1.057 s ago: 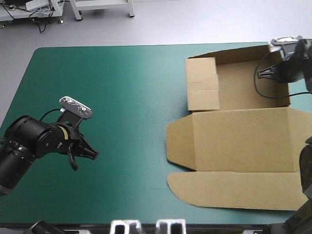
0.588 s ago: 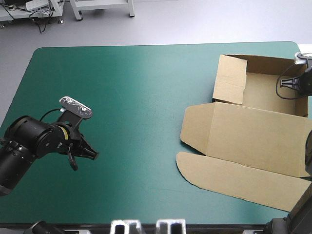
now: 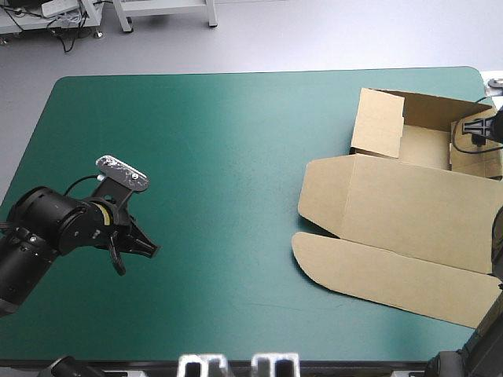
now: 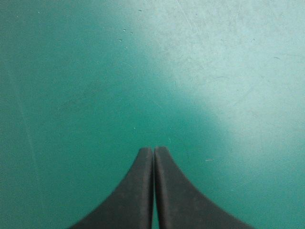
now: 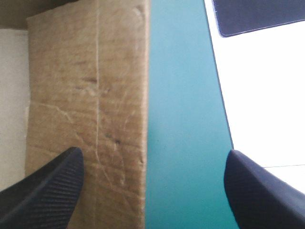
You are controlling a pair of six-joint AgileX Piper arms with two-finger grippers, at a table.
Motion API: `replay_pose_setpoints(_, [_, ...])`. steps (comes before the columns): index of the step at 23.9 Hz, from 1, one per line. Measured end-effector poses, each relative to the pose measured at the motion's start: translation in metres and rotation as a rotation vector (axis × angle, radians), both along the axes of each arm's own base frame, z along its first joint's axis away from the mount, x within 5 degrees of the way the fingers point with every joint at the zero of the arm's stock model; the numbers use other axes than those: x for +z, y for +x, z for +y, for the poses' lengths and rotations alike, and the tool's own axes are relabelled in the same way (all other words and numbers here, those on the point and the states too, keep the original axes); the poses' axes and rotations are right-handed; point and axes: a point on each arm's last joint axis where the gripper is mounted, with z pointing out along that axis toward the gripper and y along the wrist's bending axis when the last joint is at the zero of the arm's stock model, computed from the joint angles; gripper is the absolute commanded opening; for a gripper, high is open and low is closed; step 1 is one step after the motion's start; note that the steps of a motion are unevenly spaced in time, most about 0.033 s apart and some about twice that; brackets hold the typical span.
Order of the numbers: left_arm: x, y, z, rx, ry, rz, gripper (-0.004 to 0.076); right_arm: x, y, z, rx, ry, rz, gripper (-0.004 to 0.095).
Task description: Fold the box
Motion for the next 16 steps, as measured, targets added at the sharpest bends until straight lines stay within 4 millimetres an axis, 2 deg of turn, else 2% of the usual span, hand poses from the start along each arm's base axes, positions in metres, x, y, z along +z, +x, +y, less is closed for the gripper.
replay_pose_setpoints(1, [0.000,0.000,0.000,0.000,0.000,0.000,-0.0008,0.009,0.000,0.000,-0.013,0.003,-0.005,0.0691])
replay_pose_setpoints(3, [0.000,0.000,0.000,0.000,0.000,0.000,-0.0008,0.047,-0.003,0.006,-0.026,0.056,-0.073,0.0573])
replay_pose_setpoints(5, [0.000,0.000,0.000,0.000,0.000,0.000,-0.0008,0.070,-0.009,0.015,0.005,0.105,-0.117,0.0426])
replay_pose_setpoints(6, [0.000,0.000,0.000,0.002,-0.001,0.000,-0.0008,0.082,-0.013,0.022,0.035,0.145,-0.141,0.0323])
replay_pose_setpoints(8, [0.001,0.002,-0.001,0.006,-0.016,-0.020,-0.0009,0.105,-0.023,0.039,0.137,0.243,-0.205,0.0041])
replay_pose_setpoints(9, [0.002,0.003,-0.002,0.010,-0.028,-0.034,-0.0010,0.112,-0.027,0.047,0.182,0.288,-0.229,-0.0014])
replay_pose_setpoints(11, [0.003,0.005,-0.003,0.011,-0.045,-0.060,-0.0010,0.117,-0.034,0.064,0.275,0.352,-0.254,-0.0015])
replay_pose_setpoints(16, [0.005,0.007,-0.006,0.009,-0.082,-0.090,-0.0010,0.114,-0.059,0.107,0.428,0.362,-0.199,-0.0015])
